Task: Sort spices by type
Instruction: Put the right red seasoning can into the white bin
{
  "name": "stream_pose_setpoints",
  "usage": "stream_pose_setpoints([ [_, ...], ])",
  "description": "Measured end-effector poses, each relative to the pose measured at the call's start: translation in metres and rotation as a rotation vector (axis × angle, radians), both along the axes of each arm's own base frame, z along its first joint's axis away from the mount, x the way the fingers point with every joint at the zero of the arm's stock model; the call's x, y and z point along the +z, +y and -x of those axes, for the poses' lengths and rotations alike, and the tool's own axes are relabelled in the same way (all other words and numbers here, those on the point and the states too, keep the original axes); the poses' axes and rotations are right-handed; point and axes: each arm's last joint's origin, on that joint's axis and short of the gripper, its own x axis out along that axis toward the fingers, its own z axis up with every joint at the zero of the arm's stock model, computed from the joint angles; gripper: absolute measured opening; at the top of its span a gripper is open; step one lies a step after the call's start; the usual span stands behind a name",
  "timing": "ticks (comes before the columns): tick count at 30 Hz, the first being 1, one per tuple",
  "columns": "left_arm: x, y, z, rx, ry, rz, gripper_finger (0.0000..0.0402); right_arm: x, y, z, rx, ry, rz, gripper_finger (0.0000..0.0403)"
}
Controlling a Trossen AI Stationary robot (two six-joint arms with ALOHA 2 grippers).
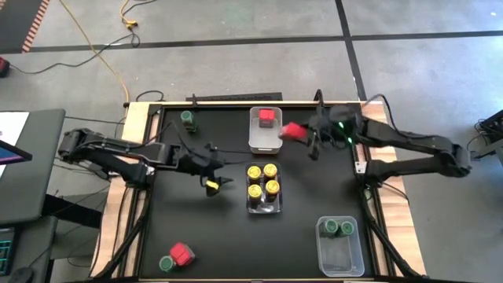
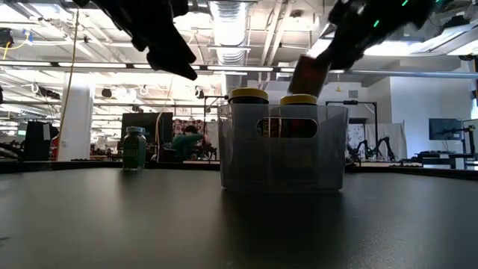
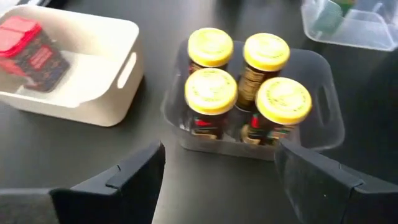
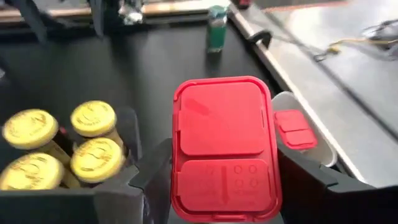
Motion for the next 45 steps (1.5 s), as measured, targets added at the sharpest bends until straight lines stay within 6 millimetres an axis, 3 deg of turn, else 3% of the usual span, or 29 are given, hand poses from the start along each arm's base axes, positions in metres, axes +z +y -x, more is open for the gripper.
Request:
stream_pose_setpoints([
  [6,0.0,0.006,0.0,0.048,-0.005,0.034,0.029,-0.022,-0.05,-0.024,0.12,0.065,-0.04,0.0244],
  [16,0.0,0.007,0.0,0.075,-0.009,0.056,0.029,-0.031,-0.096,-0.074,0.283,0.132,-0.033,0.0244],
  [29,0.0,0.011,0.0,0.097,-0.004,0.013,0.029,-0.084,-0.106,-0.101,0.305,0.303,-0.052,0.0245],
  [38,-0.001,0.012,0.0,0.1,0.004,0.013,0.029,-0.106,-0.112,-0.109,0.264,0.353,-0.038,0.0245],
  [45,-0.001,0.013,0.0,0.103,0.004,0.013,0.029,-0.108,-0.114,-0.111,0.236,0.363,-0.014,0.0245],
])
